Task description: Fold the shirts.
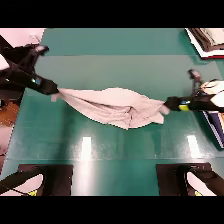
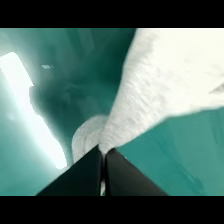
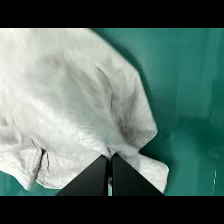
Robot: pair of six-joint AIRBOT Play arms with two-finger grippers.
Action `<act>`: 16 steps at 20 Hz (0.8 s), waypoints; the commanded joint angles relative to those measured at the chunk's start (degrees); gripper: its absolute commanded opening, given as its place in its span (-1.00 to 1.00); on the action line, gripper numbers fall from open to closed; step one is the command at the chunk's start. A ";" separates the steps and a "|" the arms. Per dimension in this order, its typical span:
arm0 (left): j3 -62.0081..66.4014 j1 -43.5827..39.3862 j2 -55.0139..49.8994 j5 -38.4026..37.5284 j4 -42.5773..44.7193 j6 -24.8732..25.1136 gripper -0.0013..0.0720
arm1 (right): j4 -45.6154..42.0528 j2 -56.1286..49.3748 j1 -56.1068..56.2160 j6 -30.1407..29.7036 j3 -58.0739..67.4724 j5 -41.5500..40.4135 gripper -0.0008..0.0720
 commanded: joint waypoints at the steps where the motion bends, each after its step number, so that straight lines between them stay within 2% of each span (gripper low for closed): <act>1: 10.45 0.02 0.04 -1.20 1.44 -0.13 -0.90 | 0.04 6.49 -6.27 -0.07 5.33 3.13 -0.94; 5: 21.53 0.02 0.07 -1.53 0.85 -3.21 -0.90 | 0.44 9.62 -7.54 -0.09 15.34 3.54 -0.94; 10: 43.67 0.02 0.48 -2.25 0.44 -4.63 -0.90 | 0.04 9.99 -7.56 -0.39 33.73 1.20 -0.94; 13: 44.94 0.02 6.64 3.74 0.46 -4.57 -0.90 | -0.13 10.01 -7.56 -2.82 43.85 -0.87 -0.95; 16: 44.63 0.02 12.79 6.25 0.46 -4.57 -0.90 | -0.20 10.01 -7.56 -3.80 51.06 -1.03 -0.95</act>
